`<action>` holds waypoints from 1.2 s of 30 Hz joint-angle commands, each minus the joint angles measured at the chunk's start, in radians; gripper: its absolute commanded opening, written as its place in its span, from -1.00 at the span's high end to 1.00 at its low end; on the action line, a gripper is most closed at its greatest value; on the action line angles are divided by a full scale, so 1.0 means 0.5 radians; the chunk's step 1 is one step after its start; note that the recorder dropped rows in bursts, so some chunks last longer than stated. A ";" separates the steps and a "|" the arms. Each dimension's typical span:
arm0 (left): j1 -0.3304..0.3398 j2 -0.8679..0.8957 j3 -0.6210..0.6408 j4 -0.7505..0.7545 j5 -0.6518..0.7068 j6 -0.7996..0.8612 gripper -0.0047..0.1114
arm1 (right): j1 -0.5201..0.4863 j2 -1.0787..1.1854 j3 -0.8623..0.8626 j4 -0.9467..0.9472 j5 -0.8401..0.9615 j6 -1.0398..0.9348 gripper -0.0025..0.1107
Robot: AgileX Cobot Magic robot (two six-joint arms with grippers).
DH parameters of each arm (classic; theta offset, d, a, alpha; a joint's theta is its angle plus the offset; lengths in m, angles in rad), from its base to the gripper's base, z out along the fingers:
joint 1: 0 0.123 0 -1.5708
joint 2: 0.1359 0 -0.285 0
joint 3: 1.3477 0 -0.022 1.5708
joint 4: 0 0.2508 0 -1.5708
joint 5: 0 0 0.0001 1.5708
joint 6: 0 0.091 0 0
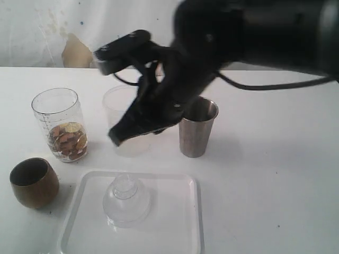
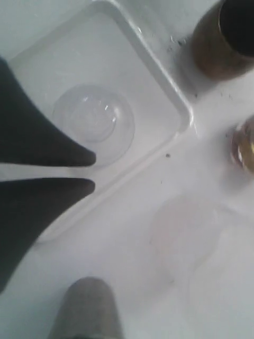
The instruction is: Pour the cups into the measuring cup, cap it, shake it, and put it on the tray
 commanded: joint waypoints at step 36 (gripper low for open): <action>-1.003 2.712 -1.946 -0.611 2.019 1.811 0.85 | -0.182 -1.851 2.396 0.016 -1.503 0.728 0.95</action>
